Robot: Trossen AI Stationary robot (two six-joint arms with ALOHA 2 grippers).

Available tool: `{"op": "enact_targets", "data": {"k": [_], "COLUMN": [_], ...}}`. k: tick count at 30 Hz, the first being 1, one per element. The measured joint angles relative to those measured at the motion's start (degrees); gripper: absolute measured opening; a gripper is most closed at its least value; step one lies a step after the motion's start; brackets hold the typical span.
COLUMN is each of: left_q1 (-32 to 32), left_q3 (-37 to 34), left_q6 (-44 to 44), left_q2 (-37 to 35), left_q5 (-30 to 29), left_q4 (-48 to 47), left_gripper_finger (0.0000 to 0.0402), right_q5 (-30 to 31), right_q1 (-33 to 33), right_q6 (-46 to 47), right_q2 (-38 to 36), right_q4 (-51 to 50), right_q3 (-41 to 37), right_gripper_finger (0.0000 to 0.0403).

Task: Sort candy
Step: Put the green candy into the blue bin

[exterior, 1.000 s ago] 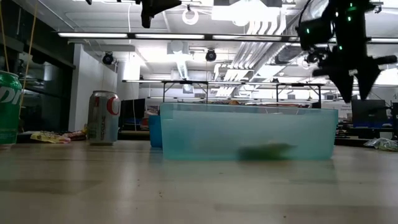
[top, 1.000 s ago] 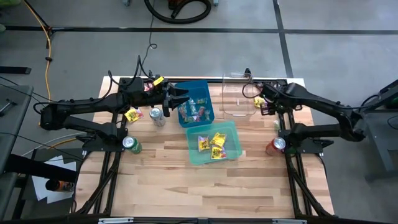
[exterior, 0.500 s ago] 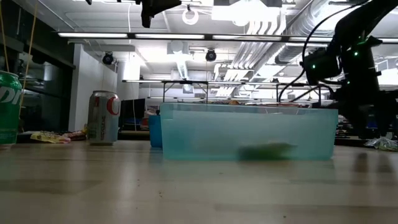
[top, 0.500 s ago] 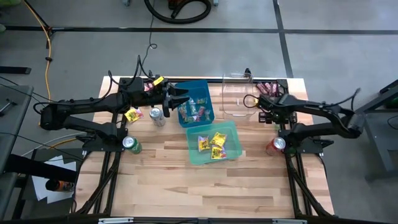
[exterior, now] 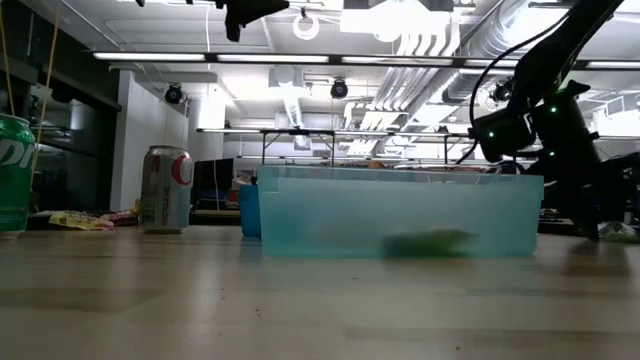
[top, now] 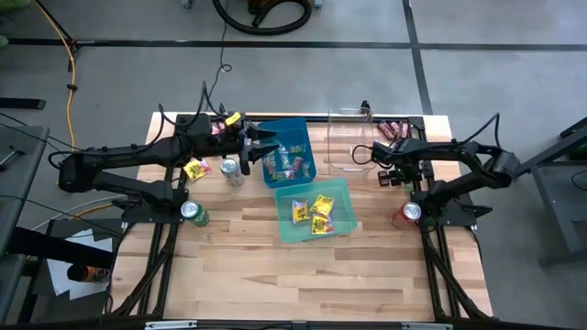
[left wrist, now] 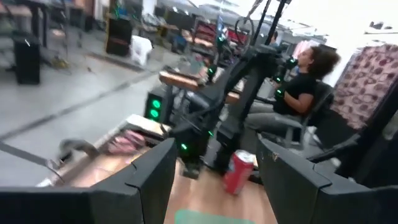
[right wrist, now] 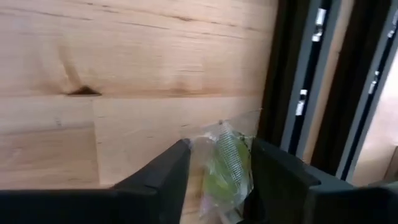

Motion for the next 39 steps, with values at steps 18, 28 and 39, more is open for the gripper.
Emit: {"op": "enact_targets", "data": {"k": [18,28,39], "left_q1": [4.0,3.1,-0.5], "left_q3": [0.0,0.0,0.0], "left_q6": [-2.2,-9.0,-5.1], "left_q2": [-5.9,-2.3,-1.0], "left_q5": [-6.0,-1.3,-0.6], "left_q4": [-1.1,-2.2,-2.1], "left_gripper_finger": [0.0211,0.0211,0.0211], "right_q5": [11.5,-19.5,-24.4], "right_q1": [11.3,15.1,18.2], "right_q6": [-13.0,-39.7,-44.0], "right_q2": [-24.5,-30.6,-26.4], "right_q4": [-1.9,46.5,55.5], "right_q3": [18.1,19.1,19.1], "right_gripper_finger": [0.001,0.0006,0.0006]}}
